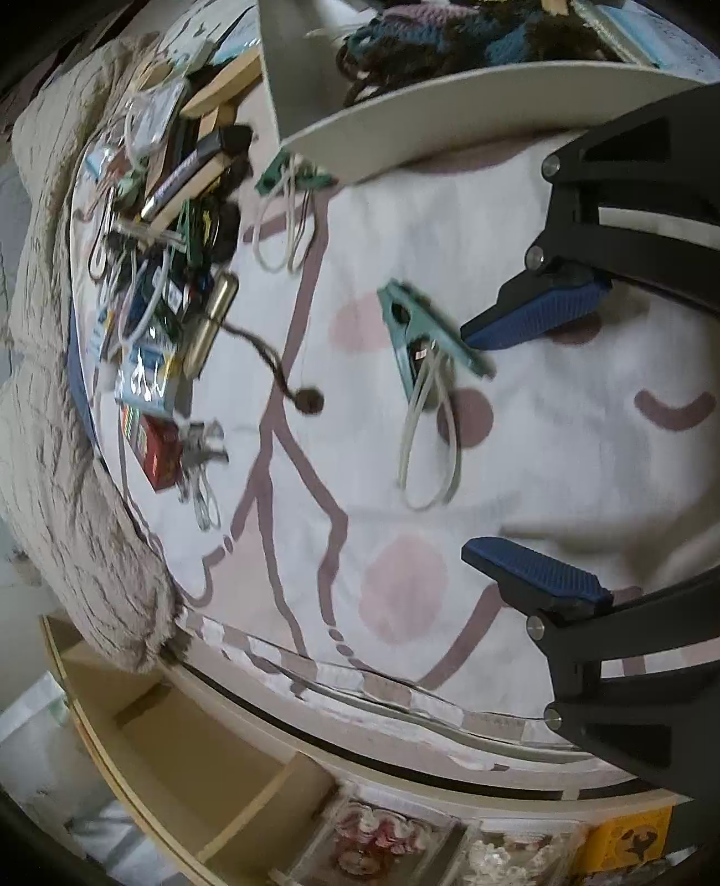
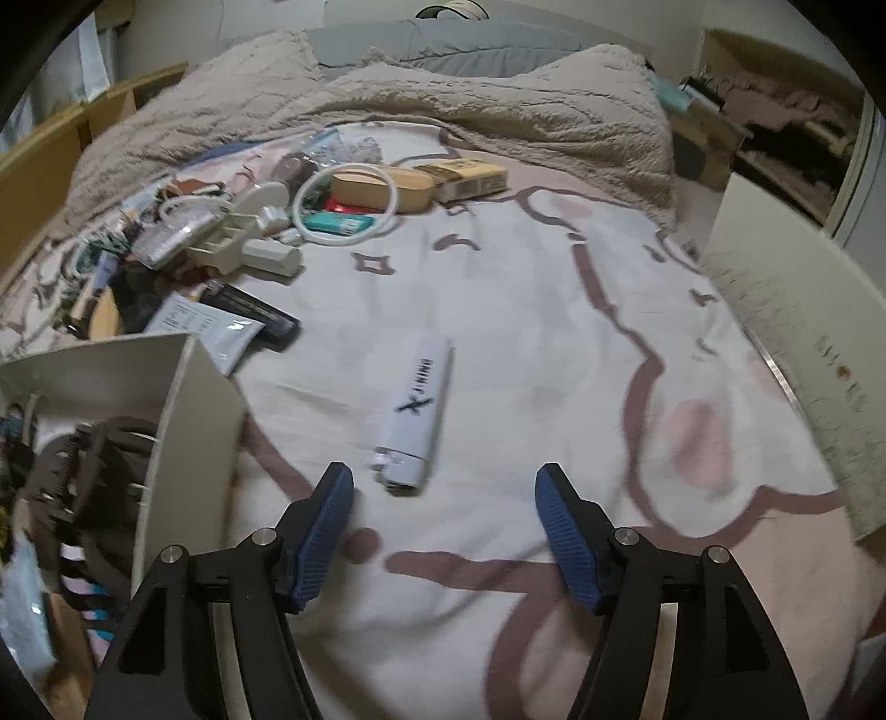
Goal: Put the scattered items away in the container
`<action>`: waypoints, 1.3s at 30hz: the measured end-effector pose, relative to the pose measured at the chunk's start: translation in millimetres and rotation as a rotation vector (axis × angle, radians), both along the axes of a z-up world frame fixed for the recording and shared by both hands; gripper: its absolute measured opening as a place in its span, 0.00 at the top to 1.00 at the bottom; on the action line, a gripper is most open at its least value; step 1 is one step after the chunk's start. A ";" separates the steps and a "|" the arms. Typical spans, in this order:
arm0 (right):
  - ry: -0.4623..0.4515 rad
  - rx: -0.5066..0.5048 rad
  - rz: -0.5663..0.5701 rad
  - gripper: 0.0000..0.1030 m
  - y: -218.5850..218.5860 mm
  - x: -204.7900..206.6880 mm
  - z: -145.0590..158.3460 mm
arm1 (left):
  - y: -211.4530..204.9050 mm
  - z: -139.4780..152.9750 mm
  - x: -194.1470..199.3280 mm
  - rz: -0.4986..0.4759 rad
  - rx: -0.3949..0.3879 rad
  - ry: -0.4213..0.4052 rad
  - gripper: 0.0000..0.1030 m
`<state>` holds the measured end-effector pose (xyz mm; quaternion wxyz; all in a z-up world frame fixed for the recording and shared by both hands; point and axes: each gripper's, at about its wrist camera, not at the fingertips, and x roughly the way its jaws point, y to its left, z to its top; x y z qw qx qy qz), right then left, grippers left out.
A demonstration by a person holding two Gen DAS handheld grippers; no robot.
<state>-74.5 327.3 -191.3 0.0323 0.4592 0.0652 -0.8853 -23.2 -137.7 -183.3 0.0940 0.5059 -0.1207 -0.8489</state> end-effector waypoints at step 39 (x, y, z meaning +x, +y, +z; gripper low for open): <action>0.001 0.043 -0.158 0.27 49.4 -36.8 -1.7 | -30.8 -2.2 -14.4 0.137 0.108 0.009 0.27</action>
